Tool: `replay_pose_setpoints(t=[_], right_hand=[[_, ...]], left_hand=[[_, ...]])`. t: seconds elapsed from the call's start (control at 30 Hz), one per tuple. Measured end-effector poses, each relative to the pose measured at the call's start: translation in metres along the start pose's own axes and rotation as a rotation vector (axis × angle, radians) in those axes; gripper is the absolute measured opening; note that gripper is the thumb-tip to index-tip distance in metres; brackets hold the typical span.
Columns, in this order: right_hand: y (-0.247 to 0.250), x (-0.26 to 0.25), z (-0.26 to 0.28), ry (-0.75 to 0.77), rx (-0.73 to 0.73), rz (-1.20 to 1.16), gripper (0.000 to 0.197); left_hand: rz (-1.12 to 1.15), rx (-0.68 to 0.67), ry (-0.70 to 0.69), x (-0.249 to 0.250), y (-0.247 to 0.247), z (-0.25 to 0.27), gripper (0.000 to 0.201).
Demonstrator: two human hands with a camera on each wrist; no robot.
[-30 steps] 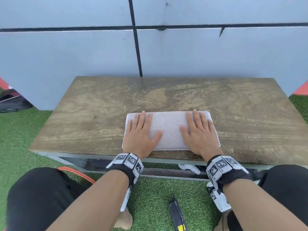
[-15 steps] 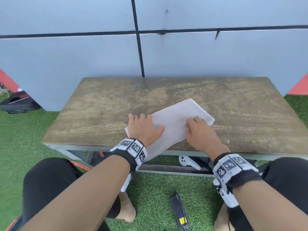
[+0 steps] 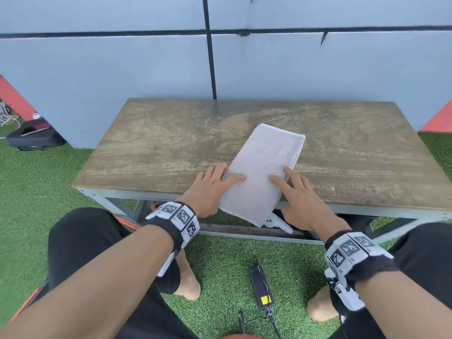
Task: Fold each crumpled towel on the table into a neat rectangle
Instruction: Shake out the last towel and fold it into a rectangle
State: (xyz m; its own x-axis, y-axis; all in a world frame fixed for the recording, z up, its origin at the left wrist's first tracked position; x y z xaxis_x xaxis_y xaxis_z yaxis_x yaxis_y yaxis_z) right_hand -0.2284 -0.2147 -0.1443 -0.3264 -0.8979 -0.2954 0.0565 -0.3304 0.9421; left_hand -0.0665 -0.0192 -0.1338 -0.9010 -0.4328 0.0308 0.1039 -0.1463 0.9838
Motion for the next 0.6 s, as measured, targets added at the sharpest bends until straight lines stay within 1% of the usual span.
replay_pose_setpoints(t=[0.07,0.2,0.3,0.37,0.43,0.6], right_hand=[[-0.004,-0.001,0.002,-0.006,0.003,0.061,0.088],[-0.013,-0.01,0.0,-0.024,0.065,0.241,0.092],[-0.016,-0.014,-0.001,-0.036,0.11,0.308,0.094],[-0.016,-0.016,-0.002,-0.043,0.137,0.328,0.093],[-0.017,-0.018,-0.004,-0.056,0.152,0.337,0.088],[-0.013,-0.021,-0.003,-0.06,0.178,0.327,0.068]], left_hand=[[0.091,0.01,-0.004,0.004,0.006,-0.002,0.085],[0.284,0.101,-0.028,0.006,0.017,-0.004,0.039],[0.464,0.15,-0.012,0.007,0.018,-0.006,0.018],[0.585,0.18,0.017,0.008,0.019,-0.007,0.014],[0.635,0.182,0.04,0.008,0.02,-0.008,0.015],[0.685,0.108,0.063,0.004,0.022,-0.008,0.019]])
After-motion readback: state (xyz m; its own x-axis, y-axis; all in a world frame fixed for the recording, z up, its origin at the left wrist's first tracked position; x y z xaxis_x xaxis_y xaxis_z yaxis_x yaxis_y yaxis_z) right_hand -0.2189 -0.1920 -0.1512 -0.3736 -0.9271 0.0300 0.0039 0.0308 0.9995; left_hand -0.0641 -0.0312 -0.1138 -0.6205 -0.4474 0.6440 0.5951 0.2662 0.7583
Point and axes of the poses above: each hand's wrist, its own z-axis away from the middle knuckle, its own y-axis out of the back of the hand, x = y × z, the point moved 2 cm from there along -z, towards the middle knuckle
